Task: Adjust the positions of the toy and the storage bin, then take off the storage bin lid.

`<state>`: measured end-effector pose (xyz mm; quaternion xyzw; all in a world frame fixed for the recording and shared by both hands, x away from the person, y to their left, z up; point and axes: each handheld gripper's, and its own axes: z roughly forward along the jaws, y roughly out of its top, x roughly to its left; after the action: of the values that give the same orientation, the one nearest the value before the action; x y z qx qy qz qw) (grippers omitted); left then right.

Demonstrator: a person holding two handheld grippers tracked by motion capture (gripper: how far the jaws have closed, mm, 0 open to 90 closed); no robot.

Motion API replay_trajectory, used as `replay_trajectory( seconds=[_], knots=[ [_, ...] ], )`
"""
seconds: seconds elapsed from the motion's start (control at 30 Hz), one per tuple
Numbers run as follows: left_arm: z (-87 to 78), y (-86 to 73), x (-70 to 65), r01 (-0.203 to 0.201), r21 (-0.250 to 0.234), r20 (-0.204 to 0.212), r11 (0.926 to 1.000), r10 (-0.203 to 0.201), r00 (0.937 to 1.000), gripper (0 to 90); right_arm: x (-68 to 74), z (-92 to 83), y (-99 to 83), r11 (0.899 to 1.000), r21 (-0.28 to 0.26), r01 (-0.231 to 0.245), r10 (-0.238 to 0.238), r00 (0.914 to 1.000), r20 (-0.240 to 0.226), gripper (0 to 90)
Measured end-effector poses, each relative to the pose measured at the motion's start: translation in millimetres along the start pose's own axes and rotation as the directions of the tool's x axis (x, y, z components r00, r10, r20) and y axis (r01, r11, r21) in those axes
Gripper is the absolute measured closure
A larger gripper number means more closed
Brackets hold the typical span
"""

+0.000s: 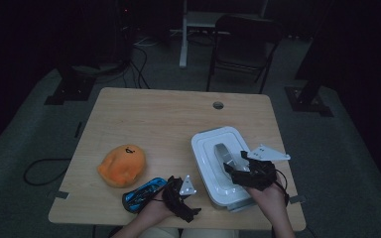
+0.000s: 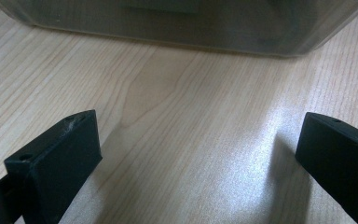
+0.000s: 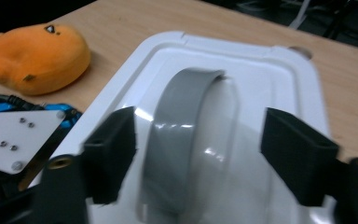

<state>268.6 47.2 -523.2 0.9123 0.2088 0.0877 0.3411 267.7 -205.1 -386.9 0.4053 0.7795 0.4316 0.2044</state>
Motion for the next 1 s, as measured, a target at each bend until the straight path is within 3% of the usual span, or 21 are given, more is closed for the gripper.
replay_trajectory(
  seconds=[0.07, 0.13, 0.23, 0.4, 0.77, 1.0],
  knots=[
    [0.0, -0.2, -0.1, 0.002, -0.001, 0.0, 1.0, -0.002, 1.0, 0.5, 1.2, 1.2, -0.5, 1.0, 0.006, 0.002, -0.002, 1.0, -0.006, 32.8],
    [-0.4, -0.5, 0.2, -0.002, 0.001, 0.0, 1.0, 0.002, 1.0, 0.5, 4.2, 4.3, -3.7, 0.999, 0.034, 0.005, -0.005, 0.9998, 0.022, 36.0],
    [-0.2, -0.9, -0.3, 0.002, -0.004, 0.0, 1.0, -0.002, 1.0, 0.5, 5.1, 5.5, -9.5, 0.998, 0.058, -0.011, 0.011, 0.9999, 0.001, 40.0],
    [-0.7, -0.8, -0.1, -0.006, 0.002, 0.006, 1.0, 0.006, 1.0, 0.5, 8.7, 2.8, -13.1, 0.997, 0.076, -0.006, 0.005, 0.9999, 0.012, 47.0],
    [-0.8, -1.1, -0.3, -0.004, 0.0, 0.004, 1.0, 0.004, 1.0, 0.5, 14.3, 2.6, -14.7, 0.998, 0.07, 0.005, -0.006, 0.9999, 0.013, 60.8],
    [-0.8, -1.3, -0.4, -0.002, -0.001, 0.004, 1.0, 0.002, 1.0, 0.5, 13.2, 0.9, -13.6, 0.998, 0.064, -0.019, 0.02, 0.9997, -0.011, 67.3]
  ],
)
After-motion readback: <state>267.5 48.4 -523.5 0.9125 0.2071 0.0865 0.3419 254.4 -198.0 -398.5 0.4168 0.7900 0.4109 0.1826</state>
